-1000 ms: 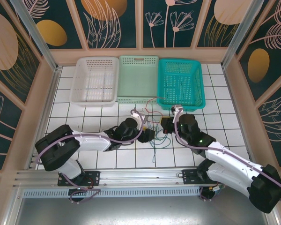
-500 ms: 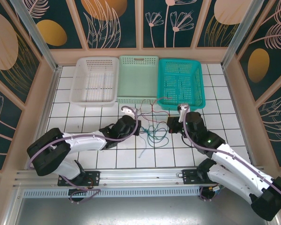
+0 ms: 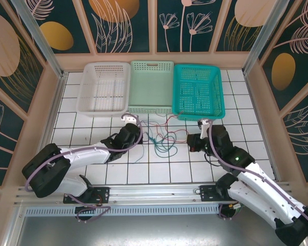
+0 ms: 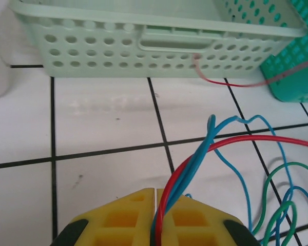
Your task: Untangle the cables
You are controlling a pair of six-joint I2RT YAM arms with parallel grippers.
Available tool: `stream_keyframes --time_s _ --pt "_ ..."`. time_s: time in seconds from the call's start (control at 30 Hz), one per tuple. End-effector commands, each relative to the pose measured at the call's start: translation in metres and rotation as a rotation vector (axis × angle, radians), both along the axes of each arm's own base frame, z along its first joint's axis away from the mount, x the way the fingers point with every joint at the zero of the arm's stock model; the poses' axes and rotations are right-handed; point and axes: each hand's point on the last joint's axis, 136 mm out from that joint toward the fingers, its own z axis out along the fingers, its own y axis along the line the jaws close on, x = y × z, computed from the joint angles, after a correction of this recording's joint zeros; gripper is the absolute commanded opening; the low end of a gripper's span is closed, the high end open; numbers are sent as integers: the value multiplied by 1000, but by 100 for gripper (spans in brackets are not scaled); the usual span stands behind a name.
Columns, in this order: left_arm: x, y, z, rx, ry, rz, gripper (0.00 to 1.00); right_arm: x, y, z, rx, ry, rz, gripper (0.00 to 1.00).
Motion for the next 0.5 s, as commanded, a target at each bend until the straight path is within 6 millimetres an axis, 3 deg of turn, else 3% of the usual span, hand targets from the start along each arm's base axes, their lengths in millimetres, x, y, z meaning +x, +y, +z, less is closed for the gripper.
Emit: stream_keyframes --time_s 0.0,0.1,0.23,0.3,0.37,0.47 --pt "2 11 -2 34 -3 41 9 -24 31 8 85 60 219 0" --pt "2 8 -11 33 27 29 11 -46 54 24 203 62 403 0" --pt "1 -4 -21 12 65 -5 10 -54 66 37 297 45 488 0" --pt "4 -9 -17 -14 58 -7 10 -50 67 21 274 100 462 0" --pt "7 -11 -10 -33 39 -3 10 -48 66 -8 213 207 437 0" --pt "12 -12 -1 -25 10 -1 11 -61 73 -35 180 356 494 0"
